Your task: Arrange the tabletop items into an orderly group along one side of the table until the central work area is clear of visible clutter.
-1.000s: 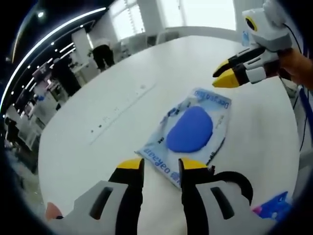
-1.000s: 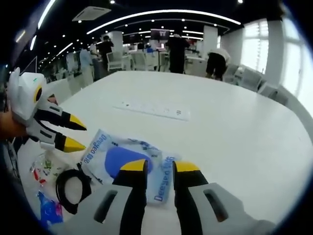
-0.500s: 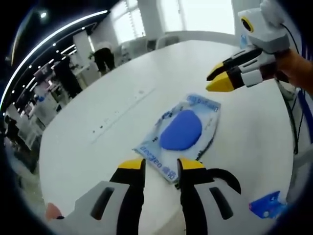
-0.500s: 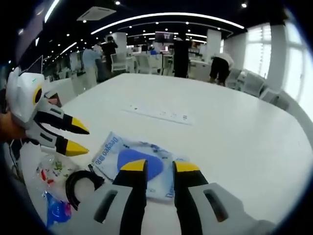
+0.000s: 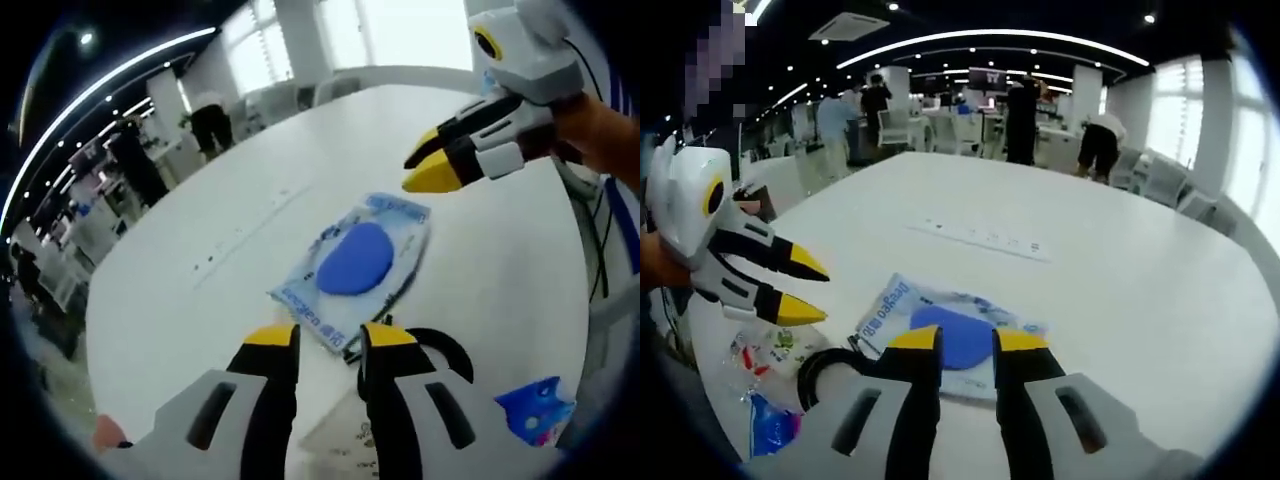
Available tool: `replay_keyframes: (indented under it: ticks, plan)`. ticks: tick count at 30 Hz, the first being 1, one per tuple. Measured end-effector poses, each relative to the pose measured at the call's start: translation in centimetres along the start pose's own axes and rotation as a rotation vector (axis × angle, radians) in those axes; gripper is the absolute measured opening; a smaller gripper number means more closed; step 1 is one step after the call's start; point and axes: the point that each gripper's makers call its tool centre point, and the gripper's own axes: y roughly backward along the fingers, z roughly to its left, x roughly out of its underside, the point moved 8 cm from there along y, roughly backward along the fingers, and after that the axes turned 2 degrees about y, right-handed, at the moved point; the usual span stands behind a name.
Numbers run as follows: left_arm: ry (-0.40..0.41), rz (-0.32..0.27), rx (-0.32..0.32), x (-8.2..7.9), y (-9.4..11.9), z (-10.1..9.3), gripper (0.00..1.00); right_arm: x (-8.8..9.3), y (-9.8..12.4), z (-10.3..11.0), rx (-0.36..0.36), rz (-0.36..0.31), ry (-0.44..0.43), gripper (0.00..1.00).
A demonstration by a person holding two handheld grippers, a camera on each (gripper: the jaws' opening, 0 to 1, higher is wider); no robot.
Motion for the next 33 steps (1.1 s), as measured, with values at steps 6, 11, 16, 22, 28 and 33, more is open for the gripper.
replay_keyframes:
  ticks: [6, 11, 16, 22, 28, 33]
  plan:
    - [0.007, -0.011, -0.001, 0.4, 1.0, -0.3, 0.22, -0.3, 0.8, 1.0, -0.008, -0.008, 0.018, 0.20]
    - [0.008, -0.016, 0.001, 0.8, 1.7, -0.8, 0.21, -0.2, 1.2, 1.7, -0.012, -0.008, 0.021, 0.20]
    - [0.004, -0.017, 0.003, 1.0, 2.3, -1.2, 0.21, 0.1, 1.7, 2.6, -0.019, -0.008, 0.022, 0.19]
    - [0.005, -0.033, 0.004, 0.8, 3.0, -1.6, 0.21, 0.0, 2.4, 3.4, -0.022, -0.011, 0.030, 0.19]
    - [-0.003, -0.042, 0.014, 0.9, 3.6, -2.4, 0.21, 0.1, 2.9, 4.2, -0.029, -0.017, 0.032, 0.19]
    - [-0.009, -0.041, 0.016, 1.1, 4.0, -2.7, 0.20, 0.5, 3.3, 5.0, -0.036, -0.018, 0.034, 0.19]
